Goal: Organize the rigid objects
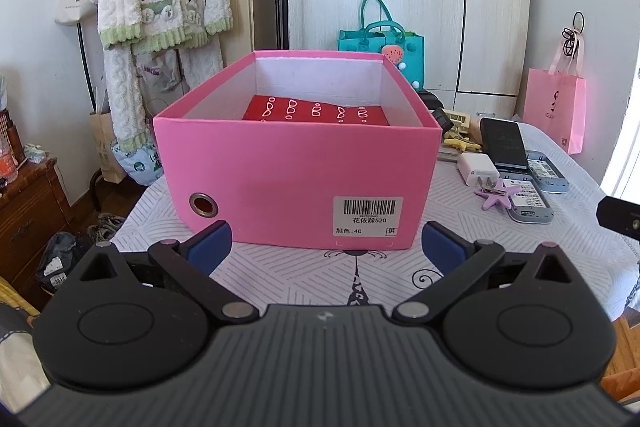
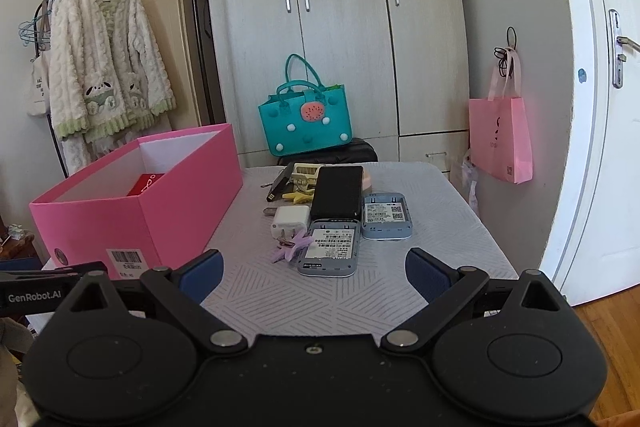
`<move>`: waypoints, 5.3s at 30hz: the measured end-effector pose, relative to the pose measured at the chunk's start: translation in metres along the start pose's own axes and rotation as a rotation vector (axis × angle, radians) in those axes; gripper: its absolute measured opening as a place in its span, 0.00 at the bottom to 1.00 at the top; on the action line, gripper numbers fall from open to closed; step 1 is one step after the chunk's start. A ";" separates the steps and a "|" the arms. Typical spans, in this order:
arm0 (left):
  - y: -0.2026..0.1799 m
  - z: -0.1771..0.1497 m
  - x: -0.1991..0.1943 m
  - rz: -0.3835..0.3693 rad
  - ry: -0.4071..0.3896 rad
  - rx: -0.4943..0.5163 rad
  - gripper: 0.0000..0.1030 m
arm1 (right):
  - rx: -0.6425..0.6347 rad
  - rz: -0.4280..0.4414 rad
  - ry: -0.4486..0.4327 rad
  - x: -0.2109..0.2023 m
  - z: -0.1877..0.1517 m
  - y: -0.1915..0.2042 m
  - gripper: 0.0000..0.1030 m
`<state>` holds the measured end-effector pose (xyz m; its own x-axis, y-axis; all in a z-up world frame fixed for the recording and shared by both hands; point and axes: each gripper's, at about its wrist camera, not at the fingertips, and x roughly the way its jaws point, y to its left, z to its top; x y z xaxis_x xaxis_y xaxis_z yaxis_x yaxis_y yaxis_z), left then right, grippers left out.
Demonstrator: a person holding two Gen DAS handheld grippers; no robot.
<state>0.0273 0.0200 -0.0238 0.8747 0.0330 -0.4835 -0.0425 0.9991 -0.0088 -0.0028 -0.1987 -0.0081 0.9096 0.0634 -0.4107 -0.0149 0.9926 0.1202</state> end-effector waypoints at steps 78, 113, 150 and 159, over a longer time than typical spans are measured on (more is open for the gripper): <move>0.089 0.142 0.068 -0.106 0.192 0.312 0.82 | -0.155 0.123 0.226 0.143 -0.001 -0.023 0.78; 0.116 0.156 0.204 -0.095 0.440 0.417 0.24 | -0.171 0.170 0.350 0.160 0.026 -0.038 0.63; 0.117 0.148 0.175 -0.233 0.508 0.376 0.13 | -0.409 0.662 0.289 0.143 0.141 0.090 0.63; 0.126 0.142 0.167 -0.282 0.496 0.316 0.15 | -0.583 0.684 0.432 0.202 0.134 0.184 0.63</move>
<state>0.2361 0.1553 0.0184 0.5013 -0.1733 -0.8477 0.3661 0.9302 0.0263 0.2341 -0.0166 0.0519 0.4019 0.5579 -0.7262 -0.7862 0.6168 0.0388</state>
